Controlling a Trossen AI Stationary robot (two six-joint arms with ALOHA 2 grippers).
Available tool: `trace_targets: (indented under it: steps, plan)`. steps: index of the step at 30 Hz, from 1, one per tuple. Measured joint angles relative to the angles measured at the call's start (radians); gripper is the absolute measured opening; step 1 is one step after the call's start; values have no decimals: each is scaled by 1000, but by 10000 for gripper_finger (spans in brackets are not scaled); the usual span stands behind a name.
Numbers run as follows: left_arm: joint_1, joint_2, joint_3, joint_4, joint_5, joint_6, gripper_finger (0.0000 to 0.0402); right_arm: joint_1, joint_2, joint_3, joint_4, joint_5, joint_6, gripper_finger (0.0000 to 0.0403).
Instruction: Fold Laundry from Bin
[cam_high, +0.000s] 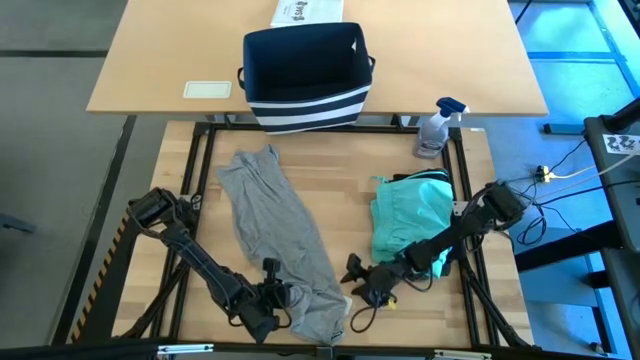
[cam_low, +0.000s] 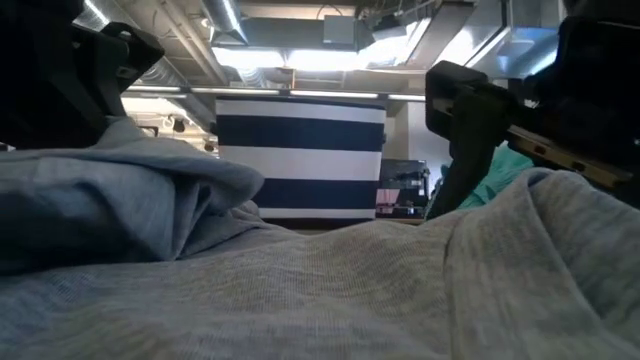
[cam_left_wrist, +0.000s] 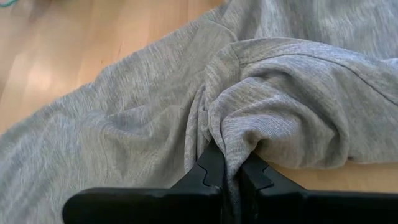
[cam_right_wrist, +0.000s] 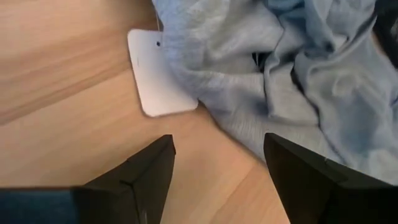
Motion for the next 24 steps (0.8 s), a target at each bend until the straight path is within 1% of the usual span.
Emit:
trace_targets:
  steps: [3,6,12,16,18,21,24]
  plan:
    - [5,0,0,-2,0,-18,0,4,31,0,55,4,-61,253]
    - [7,0,0,-1,0,-24,0,0,60,9,106,-17,-91,253]
    - [12,0,0,-2,0,-42,0,0,122,85,115,-57,-156,253]
    - [12,0,0,-1,0,-50,0,0,180,139,114,-104,-162,253]
    - [12,0,0,-2,0,-56,0,0,198,159,117,-105,-161,248]
    - [12,0,0,-3,0,-70,0,0,205,169,111,-91,-161,215]
    - [12,0,0,-4,0,-71,0,2,204,174,108,-58,-153,152]
